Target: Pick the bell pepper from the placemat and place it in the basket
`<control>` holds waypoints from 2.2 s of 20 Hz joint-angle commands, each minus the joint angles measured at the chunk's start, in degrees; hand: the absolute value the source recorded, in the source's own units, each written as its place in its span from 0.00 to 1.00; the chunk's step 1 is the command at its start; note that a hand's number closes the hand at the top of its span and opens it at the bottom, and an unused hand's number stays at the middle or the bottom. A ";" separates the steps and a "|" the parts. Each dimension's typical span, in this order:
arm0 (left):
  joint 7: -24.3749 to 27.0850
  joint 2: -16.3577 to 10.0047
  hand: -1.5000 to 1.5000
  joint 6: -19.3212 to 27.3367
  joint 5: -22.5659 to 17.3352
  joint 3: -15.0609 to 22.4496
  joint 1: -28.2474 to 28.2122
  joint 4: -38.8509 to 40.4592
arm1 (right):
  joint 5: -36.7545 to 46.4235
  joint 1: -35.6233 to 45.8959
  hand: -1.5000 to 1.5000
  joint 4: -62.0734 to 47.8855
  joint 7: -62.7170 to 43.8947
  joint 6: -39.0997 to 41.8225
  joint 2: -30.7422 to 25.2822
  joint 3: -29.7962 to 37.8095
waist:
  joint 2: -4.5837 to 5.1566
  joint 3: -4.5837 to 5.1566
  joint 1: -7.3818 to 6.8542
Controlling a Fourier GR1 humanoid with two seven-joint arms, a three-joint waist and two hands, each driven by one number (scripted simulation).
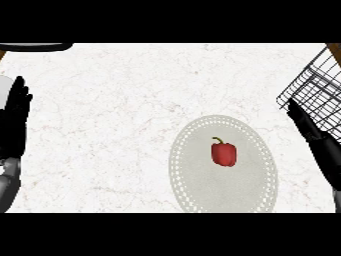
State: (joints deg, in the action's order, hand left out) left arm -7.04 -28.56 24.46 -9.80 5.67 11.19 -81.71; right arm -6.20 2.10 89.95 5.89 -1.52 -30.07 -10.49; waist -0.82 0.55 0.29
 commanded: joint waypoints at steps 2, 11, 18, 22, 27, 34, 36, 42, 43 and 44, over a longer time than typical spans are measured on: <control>2.07 2.40 0.50 -1.18 0.05 0.19 -2.17 -1.74 | 4.86 0.07 1.00 4.12 -3.63 -8.33 0.90 3.92 | 0.65 -0.51 -0.03; 0.09 3.14 0.50 -7.13 -3.60 1.75 0.64 -2.18 | 26.48 5.84 0.00 5.66 1.43 -36.84 17.24 -2.06 | 0.81 -0.45 -1.47; 0.91 4.73 0.50 -5.99 -2.59 2.24 0.38 -0.31 | 50.91 2.11 0.00 3.49 -19.19 -49.36 19.50 0.95 | 0.38 0.01 1.33; -0.92 2.17 0.50 -7.18 -4.08 -0.07 0.84 -1.48 | 57.31 0.46 0.00 6.59 -32.72 -33.03 16.12 0.83 | -0.08 0.25 1.69; -0.20 2.13 0.50 -7.11 -3.39 0.12 0.25 -0.87 | 59.18 -4.23 0.00 9.70 -44.37 -14.66 14.63 -5.47 | 0.06 0.33 1.94; 1.94 4.30 0.50 -6.88 -2.81 0.95 -0.84 -0.71 | 61.11 0.47 0.00 30.07 -69.15 9.27 17.68 -12.36 | 0.19 -0.11 0.92; 0.51 3.16 0.50 -8.38 -4.04 -0.49 0.22 -0.41 | 62.48 1.40 0.00 34.90 -76.46 14.56 20.06 -14.77 | 0.44 -0.30 0.39; -0.52 4.93 0.50 -8.94 -2.41 -1.35 2.29 0.98 | 69.73 2.48 0.00 39.46 -79.87 14.79 27.02 -19.90 | 0.74 -0.50 0.08; -0.55 3.45 0.50 -11.38 -3.35 -2.55 0.01 -1.46 | 68.44 3.53 0.00 36.84 -77.16 14.94 26.96 -16.99 | 0.76 -0.52 -0.28; -1.20 4.83 0.50 -10.35 -1.76 -1.93 3.18 0.83 | 68.99 2.87 0.00 34.27 -73.97 11.68 27.34 -15.97 | 0.82 -0.53 -0.11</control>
State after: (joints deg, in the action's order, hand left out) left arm -7.27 -24.39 15.18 -12.51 4.64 11.57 -82.65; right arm 60.21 3.77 126.08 -63.40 9.93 -5.75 -26.14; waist -0.21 0.12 0.32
